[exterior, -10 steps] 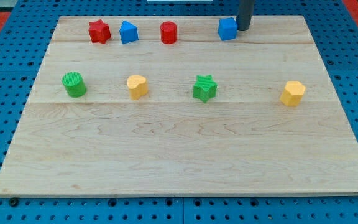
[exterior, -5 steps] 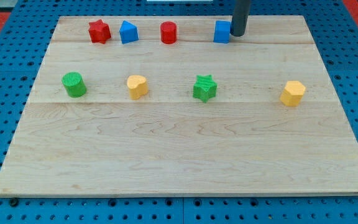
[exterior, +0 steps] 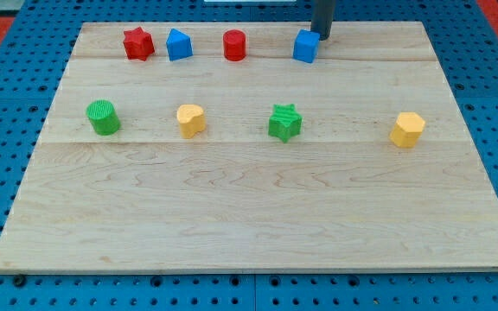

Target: Slide the cube towards the red circle

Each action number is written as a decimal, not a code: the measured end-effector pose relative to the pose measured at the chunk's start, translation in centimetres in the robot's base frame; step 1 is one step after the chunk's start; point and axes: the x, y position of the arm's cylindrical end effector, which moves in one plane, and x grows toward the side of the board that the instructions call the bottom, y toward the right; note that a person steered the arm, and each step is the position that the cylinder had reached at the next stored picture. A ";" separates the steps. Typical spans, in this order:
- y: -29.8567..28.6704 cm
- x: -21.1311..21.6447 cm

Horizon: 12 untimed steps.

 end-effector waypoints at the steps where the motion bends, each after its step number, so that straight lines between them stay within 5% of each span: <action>1: -0.8 0.0; 2: 0.9 0.7; 3: 4.5 6.8; 4: -1.2 7.0; 6: -2.1 6.4; 10: 4.0 4.4; 12: 2.2 -3.6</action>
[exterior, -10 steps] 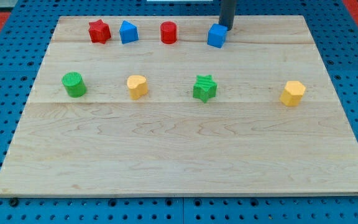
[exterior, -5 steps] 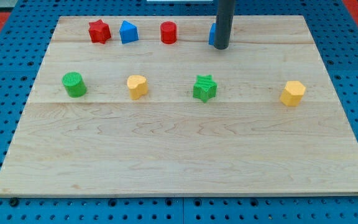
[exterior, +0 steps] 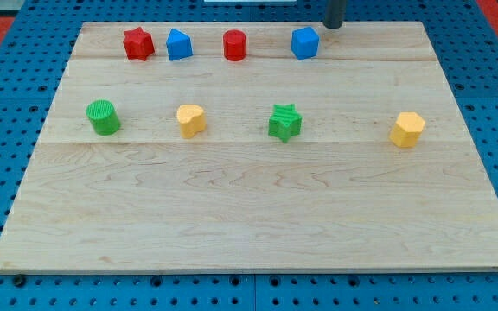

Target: Slide the cube towards the red circle

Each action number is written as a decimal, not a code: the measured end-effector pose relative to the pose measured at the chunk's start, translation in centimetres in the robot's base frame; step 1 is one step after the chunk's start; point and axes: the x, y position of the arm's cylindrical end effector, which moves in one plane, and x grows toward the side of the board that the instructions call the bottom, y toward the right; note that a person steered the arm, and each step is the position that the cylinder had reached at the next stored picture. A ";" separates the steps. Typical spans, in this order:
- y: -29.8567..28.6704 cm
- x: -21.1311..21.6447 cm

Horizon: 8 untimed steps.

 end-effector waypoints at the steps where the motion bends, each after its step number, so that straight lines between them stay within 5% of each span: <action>1: -1.9 1.2; 8: 2.7 6.1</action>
